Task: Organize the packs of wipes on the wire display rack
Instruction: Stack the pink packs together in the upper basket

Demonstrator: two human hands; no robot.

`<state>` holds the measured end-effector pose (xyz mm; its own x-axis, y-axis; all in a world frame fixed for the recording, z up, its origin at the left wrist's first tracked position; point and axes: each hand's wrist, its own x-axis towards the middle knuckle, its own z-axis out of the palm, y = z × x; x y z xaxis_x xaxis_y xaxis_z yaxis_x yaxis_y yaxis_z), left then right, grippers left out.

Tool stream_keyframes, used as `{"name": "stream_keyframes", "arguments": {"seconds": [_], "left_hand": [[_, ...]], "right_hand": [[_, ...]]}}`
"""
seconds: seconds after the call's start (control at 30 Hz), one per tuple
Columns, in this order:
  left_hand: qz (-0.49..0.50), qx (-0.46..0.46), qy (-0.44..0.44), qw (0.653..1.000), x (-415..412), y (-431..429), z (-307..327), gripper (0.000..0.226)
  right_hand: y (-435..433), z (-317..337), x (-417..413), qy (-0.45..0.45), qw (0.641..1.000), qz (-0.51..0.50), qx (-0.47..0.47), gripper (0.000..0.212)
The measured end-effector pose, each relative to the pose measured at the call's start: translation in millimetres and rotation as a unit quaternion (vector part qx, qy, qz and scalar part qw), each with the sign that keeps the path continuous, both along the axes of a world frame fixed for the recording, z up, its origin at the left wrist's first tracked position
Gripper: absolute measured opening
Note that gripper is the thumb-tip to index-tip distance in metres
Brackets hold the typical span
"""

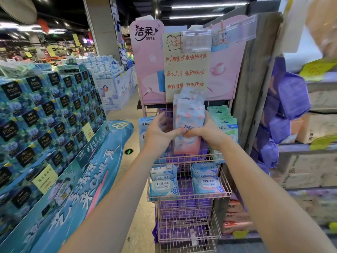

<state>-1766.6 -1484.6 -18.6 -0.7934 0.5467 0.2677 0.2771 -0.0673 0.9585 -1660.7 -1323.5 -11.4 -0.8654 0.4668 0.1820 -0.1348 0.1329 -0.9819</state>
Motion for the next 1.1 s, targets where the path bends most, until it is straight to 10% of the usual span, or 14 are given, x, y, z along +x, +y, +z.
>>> {"name": "stream_keyframes", "arguments": {"seconds": [0.37, 1.1], "left_hand": [[-0.201, -0.120, 0.004, 0.972, -6, 7, 23, 0.102], [-0.056, -0.151, 0.010, 0.987, 20, 37, -20, 0.090]], "right_hand": [[8, 1, 18, -0.025, 0.999, 0.015, 0.037, 0.103], [2, -14, 9, -0.089, 0.995, 0.037, -0.025, 0.107]]}}
